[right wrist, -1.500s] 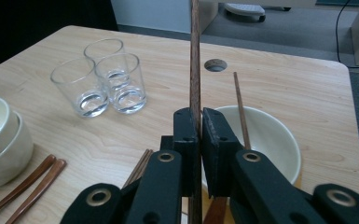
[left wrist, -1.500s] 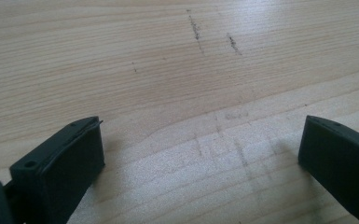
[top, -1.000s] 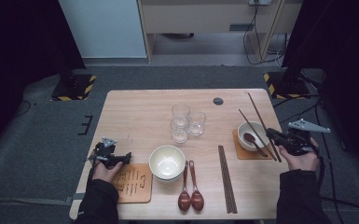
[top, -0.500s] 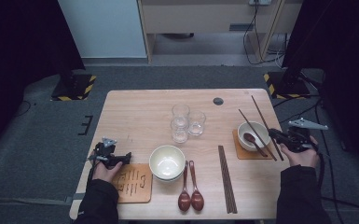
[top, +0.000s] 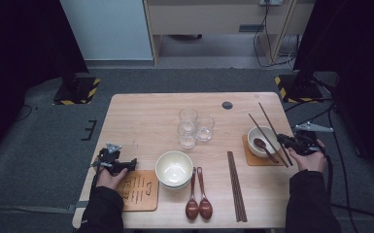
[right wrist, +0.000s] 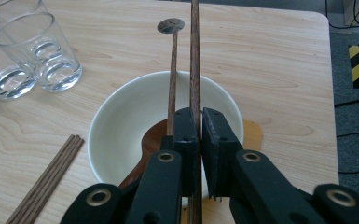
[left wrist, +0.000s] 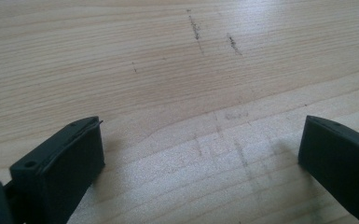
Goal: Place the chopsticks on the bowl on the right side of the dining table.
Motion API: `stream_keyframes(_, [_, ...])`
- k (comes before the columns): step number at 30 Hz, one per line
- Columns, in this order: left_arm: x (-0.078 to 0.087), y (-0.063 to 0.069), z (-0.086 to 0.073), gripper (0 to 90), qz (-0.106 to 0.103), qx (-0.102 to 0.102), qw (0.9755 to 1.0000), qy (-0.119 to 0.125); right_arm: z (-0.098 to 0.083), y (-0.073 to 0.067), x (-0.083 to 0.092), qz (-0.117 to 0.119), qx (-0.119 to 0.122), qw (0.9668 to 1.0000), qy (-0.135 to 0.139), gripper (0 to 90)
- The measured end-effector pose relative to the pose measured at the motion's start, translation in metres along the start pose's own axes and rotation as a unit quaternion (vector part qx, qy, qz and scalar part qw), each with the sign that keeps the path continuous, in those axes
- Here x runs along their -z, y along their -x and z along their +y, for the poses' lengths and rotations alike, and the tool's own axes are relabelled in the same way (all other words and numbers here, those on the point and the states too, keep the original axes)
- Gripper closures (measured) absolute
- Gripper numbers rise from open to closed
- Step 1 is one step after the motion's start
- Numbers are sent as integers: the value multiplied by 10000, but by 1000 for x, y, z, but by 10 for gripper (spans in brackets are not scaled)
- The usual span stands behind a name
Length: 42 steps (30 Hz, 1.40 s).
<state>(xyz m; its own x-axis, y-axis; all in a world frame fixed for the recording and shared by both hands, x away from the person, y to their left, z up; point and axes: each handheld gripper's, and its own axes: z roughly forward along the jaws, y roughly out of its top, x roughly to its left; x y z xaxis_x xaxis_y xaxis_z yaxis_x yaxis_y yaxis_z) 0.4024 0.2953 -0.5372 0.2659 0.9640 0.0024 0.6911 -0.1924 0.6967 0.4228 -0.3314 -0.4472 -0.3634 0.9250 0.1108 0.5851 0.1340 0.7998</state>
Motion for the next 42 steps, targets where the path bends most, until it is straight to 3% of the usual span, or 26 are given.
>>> stream_keyframes(9, [0,0,0,0,0,2,10000,1,-6,4,-14,29,61,9998,-211,849])
stream_keyframes(20, [0,0,0,0,1,2,10000,1,-10,5,-18,92,72,9994,-336,849])
stream_keyframes(32, [0,0,0,0,1,0,10000,-1,-9,0,-21,135,187,9992,-327,848])
stream_keyframes(42, [0,0,0,0,1,1,10000,1,-9,-1,-20,128,136,9993,-330,824])
